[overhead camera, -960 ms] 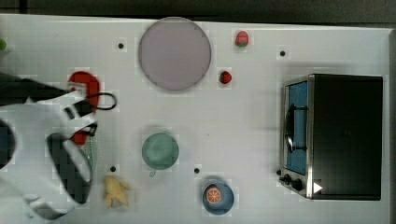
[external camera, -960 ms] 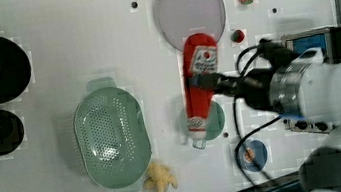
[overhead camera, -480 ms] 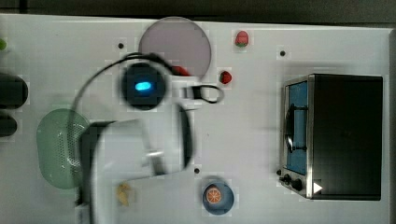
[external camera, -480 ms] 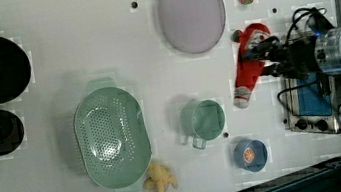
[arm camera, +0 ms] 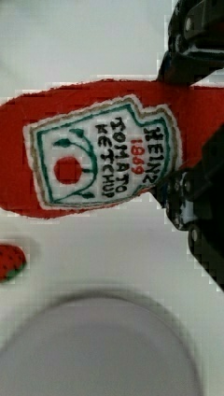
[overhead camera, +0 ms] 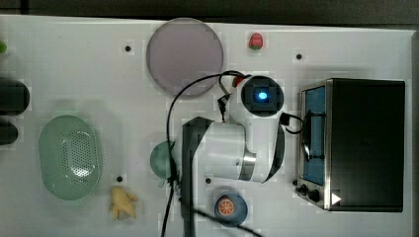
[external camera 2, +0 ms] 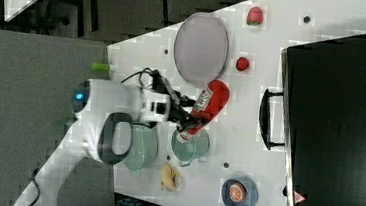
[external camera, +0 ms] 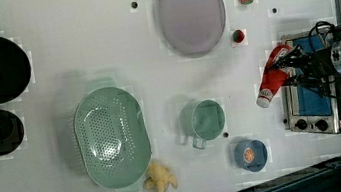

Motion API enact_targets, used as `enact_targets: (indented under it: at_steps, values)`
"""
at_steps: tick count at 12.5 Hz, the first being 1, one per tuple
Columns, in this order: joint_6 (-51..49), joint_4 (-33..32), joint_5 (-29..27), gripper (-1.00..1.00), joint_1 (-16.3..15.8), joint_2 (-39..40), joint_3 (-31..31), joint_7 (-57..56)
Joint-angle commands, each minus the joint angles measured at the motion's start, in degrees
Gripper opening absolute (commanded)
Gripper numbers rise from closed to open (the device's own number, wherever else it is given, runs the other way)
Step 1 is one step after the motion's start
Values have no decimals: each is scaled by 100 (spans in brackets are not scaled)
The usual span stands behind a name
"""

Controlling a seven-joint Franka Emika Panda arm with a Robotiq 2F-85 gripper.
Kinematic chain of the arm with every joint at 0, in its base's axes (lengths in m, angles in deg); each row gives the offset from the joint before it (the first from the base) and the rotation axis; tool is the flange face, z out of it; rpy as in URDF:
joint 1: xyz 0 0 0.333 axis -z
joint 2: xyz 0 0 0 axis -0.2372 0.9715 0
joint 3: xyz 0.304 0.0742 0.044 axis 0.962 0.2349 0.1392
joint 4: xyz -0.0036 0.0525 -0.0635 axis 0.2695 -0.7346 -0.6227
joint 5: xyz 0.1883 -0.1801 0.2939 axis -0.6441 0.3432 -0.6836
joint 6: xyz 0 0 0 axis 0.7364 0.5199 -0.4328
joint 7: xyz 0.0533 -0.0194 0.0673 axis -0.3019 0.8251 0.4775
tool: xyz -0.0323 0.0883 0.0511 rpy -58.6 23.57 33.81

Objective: Pick ketchup from strainer and place it on the table

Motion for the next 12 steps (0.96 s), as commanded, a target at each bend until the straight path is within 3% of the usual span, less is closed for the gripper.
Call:
enact_targets:
  at_steps: [1,5,8,12]
  values:
    - [282,-296,-32,21,-221,264,141,-355]
    - [982,-578,-33,99,-228,583,155,-354]
    - [605,-293,-37,100,-235,1,234,-345]
    - [-872,717,-40,100,-250,-645,318,-105]
